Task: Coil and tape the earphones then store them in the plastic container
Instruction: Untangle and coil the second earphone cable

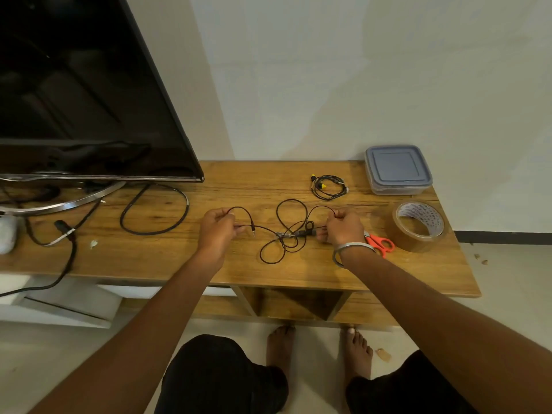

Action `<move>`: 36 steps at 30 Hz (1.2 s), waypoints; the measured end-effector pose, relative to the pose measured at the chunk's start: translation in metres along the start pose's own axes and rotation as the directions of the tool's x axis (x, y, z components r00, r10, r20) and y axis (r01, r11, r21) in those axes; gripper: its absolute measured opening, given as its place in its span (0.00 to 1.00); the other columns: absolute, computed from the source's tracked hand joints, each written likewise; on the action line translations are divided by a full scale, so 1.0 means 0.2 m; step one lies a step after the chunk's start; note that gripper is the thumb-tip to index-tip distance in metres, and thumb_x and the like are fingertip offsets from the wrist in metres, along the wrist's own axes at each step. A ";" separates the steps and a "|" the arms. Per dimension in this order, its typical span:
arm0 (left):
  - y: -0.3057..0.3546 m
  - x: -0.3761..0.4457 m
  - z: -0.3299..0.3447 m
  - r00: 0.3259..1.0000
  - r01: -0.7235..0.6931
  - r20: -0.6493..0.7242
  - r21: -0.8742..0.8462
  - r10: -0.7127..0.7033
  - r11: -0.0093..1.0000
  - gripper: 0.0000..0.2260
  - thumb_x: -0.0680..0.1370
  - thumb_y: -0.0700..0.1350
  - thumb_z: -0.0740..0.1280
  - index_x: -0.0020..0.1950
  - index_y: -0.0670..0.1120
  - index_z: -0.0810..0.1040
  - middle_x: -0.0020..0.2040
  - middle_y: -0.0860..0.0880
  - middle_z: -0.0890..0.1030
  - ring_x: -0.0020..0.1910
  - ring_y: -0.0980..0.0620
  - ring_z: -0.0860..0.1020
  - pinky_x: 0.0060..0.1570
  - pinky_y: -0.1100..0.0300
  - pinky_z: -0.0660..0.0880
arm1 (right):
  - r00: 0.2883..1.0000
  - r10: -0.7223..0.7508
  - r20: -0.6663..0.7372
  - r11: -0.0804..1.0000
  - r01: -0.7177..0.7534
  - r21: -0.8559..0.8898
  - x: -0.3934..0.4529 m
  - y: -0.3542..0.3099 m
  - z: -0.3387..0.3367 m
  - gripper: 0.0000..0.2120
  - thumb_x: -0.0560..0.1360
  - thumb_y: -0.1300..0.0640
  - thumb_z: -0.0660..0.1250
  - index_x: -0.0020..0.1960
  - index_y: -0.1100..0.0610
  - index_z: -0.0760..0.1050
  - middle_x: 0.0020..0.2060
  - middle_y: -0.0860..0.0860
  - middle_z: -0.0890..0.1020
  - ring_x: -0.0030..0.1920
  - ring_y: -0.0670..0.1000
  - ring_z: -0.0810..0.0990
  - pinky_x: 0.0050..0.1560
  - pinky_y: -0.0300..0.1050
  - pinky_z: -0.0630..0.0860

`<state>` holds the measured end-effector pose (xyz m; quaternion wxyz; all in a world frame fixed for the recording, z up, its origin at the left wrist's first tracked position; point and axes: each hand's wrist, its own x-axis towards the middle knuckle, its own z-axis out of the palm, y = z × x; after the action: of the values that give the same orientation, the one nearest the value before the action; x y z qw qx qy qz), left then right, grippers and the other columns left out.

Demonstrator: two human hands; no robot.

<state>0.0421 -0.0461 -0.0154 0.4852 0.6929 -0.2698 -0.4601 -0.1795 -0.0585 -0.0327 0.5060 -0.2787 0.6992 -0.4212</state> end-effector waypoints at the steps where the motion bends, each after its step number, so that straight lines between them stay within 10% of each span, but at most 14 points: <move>1: 0.01 -0.01 0.01 1.000 -0.003 0.002 0.007 0.003 1.000 0.07 0.82 0.39 0.60 0.60 0.42 0.72 0.51 0.45 0.77 0.45 0.51 0.81 0.54 0.54 0.79 | 1.000 -0.014 -0.008 0.999 0.014 -0.036 0.00 0.00 0.00 0.04 0.78 0.64 0.58 0.52 0.57 0.68 0.43 0.60 0.81 0.37 0.56 0.82 0.45 0.55 0.82; 5: 0.00 0.00 0.00 0.997 -0.046 0.069 0.183 0.034 0.982 0.21 0.79 0.38 0.63 0.71 0.45 0.67 0.65 0.44 0.74 0.59 0.49 0.77 0.65 0.49 0.73 | 0.963 -0.269 -0.032 0.878 0.231 -0.419 -0.03 0.00 -0.01 0.19 0.72 0.67 0.65 0.62 0.58 0.68 0.61 0.56 0.71 0.59 0.56 0.73 0.58 0.45 0.73; 9: -0.02 -0.04 0.02 0.980 -0.153 0.175 0.349 0.096 0.925 0.26 0.79 0.38 0.64 0.76 0.48 0.62 0.73 0.49 0.68 0.60 0.56 0.72 0.57 0.61 0.71 | 0.743 -0.655 0.135 0.440 0.521 -0.732 -0.13 0.01 0.05 0.25 0.66 0.65 0.66 0.63 0.57 0.68 0.65 0.56 0.65 0.63 0.57 0.64 0.62 0.50 0.66; 15: -0.07 -0.08 0.04 0.916 -0.401 0.280 0.598 0.288 0.693 0.19 0.75 0.37 0.67 0.66 0.46 0.75 0.67 0.47 0.70 0.67 0.49 0.70 0.62 0.62 0.67 | 0.607 -0.552 0.572 0.074 0.719 -0.691 -0.16 0.05 0.14 0.18 0.73 0.58 0.64 0.61 0.49 0.72 0.63 0.48 0.68 0.65 0.52 0.64 0.61 0.52 0.61; 23: -0.19 -0.19 0.11 0.806 -0.572 0.536 0.596 0.251 0.563 0.13 0.66 0.48 0.80 0.45 0.48 0.80 0.51 0.51 0.74 0.56 0.50 0.73 0.57 0.52 0.73 | 0.703 -0.480 0.525 0.081 0.631 -0.772 -0.12 0.04 0.11 0.08 0.75 0.58 0.62 0.49 0.49 0.78 0.50 0.48 0.77 0.56 0.52 0.73 0.52 0.51 0.61; 29: -0.17 -0.19 0.10 0.792 -0.610 0.522 0.710 0.318 0.352 0.08 0.75 0.44 0.70 0.38 0.55 0.81 0.43 0.60 0.77 0.56 0.52 0.75 0.57 0.50 0.70 | 0.727 -0.487 0.485 0.036 0.572 -0.820 -0.09 0.04 0.07 0.09 0.74 0.62 0.61 0.50 0.52 0.77 0.49 0.50 0.77 0.53 0.54 0.75 0.53 0.53 0.62; 32: -0.14 -0.15 0.08 0.820 -0.572 0.491 0.683 0.294 0.455 0.05 0.80 0.43 0.64 0.46 0.52 0.76 0.46 0.52 0.80 0.49 0.50 0.78 0.49 0.52 0.73 | 0.751 -0.497 0.435 0.035 0.518 -0.855 -0.07 0.05 0.06 0.11 0.74 0.63 0.59 0.54 0.56 0.73 0.52 0.53 0.75 0.54 0.56 0.73 0.56 0.54 0.64; 36: -0.09 -0.12 0.01 0.860 -0.510 0.358 0.555 0.365 0.657 0.02 0.83 0.42 0.56 0.53 0.46 0.68 0.46 0.46 0.80 0.43 0.51 0.78 0.35 0.64 0.70 | 0.833 -0.492 0.253 0.358 0.458 -0.814 -0.07 0.01 0.04 0.11 0.72 0.66 0.56 0.53 0.56 0.68 0.46 0.53 0.79 0.50 0.57 0.77 0.55 0.54 0.62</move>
<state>0.0281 -0.0203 -0.0230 0.2879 0.6743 -0.6185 -0.2826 -0.1665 -0.0483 -0.0281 0.1472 -0.6707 0.7099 -0.1566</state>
